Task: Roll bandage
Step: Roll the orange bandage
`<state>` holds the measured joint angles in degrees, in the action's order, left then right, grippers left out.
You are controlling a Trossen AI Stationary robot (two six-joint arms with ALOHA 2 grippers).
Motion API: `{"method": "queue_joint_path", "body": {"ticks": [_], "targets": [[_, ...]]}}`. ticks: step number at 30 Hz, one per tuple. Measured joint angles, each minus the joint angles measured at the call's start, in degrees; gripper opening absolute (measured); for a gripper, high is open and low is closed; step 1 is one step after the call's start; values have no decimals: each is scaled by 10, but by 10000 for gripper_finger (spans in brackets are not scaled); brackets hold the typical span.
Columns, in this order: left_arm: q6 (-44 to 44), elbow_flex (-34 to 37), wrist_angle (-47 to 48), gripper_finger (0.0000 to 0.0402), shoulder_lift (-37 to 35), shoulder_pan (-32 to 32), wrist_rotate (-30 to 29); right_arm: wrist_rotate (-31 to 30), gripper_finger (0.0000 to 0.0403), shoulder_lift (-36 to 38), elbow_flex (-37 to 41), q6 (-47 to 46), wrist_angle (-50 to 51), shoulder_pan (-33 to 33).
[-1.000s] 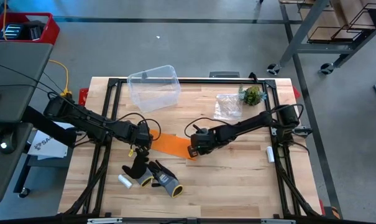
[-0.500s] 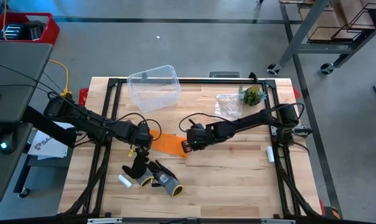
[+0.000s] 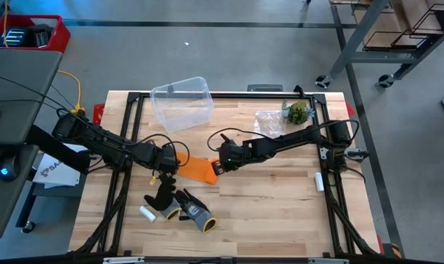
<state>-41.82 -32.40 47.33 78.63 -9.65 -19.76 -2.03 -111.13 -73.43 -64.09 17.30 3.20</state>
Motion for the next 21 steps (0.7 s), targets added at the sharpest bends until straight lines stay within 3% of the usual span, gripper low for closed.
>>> {"method": "queue_joint_path", "body": {"ticks": [9, 21], "targets": [[1, 0, -3, 0, 0, 0, -7, 18, 0, 0, 12, -19, 63, 11], [-3, 0, -5, 0, -1, 0, -2, 36, 0, -68, 14, -90, -45, 9]]}}
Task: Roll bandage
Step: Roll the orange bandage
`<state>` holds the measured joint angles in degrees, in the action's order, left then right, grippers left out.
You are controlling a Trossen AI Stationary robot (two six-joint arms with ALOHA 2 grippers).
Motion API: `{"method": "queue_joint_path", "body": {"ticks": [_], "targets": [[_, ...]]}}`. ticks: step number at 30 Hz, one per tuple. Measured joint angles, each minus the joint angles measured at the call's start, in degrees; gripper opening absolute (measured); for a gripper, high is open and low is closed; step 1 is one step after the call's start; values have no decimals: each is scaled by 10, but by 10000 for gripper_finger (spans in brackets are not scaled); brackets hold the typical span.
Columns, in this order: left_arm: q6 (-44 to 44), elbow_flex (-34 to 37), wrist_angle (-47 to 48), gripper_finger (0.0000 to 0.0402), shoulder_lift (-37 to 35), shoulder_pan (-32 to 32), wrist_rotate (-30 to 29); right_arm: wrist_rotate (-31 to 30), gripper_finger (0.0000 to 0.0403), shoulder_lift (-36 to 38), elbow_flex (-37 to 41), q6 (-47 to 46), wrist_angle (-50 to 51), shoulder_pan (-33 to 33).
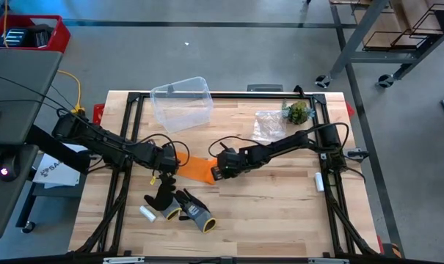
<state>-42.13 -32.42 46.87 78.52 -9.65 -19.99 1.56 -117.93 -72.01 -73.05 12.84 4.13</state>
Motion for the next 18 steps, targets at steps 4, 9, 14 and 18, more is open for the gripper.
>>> {"method": "queue_joint_path", "body": {"ticks": [4, 9, 14, 18], "targets": [[-2, 0, -1, 0, 0, 0, 1, -4, 0, -2, 0, -5, -9, 0], [-2, -1, -3, 0, 0, 0, 0, -14, 0, -3, 1, -5, -20, -1], [-8, -1, -4, 0, 0, 0, -3, -27, 0, -5, 1, 0, -51, -3], [-12, -1, -4, 0, 0, 0, -5, -36, 0, -5, 1, 6, -65, -3]]}}
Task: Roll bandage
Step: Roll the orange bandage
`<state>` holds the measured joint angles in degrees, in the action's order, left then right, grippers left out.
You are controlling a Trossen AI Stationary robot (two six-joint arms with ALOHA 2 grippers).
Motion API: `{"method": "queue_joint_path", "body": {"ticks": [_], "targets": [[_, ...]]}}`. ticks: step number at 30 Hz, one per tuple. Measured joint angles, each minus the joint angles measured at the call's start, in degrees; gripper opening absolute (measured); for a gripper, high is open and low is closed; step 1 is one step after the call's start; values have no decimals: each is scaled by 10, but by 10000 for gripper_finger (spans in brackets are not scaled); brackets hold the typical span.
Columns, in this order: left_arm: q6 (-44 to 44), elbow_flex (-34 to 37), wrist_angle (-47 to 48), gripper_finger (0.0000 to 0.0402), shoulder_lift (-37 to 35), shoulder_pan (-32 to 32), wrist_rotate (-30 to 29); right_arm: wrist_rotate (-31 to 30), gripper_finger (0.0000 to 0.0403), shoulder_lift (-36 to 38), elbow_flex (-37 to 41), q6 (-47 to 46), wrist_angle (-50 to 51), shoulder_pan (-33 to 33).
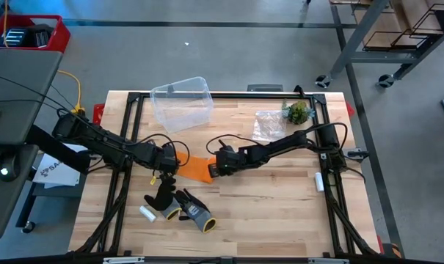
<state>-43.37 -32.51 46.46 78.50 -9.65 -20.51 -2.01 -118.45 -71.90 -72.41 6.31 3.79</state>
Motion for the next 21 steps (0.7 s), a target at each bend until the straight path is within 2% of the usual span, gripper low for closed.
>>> {"method": "queue_joint_path", "body": {"ticks": [21], "targets": [[1, 0, 0, 0, 0, 0, -2, -17, 0, 0, 0, 35, -107, -19]]}}
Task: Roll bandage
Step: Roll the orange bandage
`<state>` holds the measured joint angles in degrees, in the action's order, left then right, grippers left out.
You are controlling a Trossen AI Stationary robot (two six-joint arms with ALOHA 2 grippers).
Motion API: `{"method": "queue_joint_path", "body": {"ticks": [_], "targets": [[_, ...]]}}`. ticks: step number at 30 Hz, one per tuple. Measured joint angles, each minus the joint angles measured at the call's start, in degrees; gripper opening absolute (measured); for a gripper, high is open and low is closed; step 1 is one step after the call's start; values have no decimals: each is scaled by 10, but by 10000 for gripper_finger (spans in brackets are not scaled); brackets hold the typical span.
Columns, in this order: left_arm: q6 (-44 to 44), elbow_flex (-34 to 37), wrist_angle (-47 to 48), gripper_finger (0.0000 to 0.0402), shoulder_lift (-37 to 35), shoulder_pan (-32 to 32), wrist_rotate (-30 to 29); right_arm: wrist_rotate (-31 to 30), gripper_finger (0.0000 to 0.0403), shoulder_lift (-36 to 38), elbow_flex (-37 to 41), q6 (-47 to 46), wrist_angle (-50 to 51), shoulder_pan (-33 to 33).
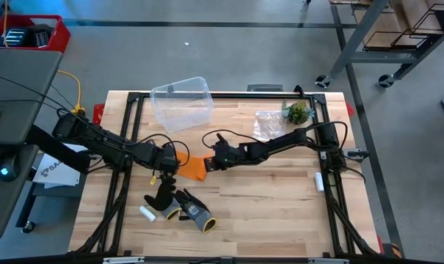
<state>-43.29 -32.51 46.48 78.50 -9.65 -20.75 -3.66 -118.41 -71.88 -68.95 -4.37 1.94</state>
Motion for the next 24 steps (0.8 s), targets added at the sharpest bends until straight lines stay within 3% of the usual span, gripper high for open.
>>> {"method": "queue_joint_path", "body": {"ticks": [11, 19, 24], "targets": [[0, 0, -2, 0, 0, 0, -1, 13, 0, -32, -10, -11, -63, -17], [0, -1, -2, 0, 0, 0, -1, 71, 0, -93, -126, 41, -44, -18], [0, -1, 0, 0, 0, 0, 5, 72, 0, -91, -191, 98, 42, -27]]}}
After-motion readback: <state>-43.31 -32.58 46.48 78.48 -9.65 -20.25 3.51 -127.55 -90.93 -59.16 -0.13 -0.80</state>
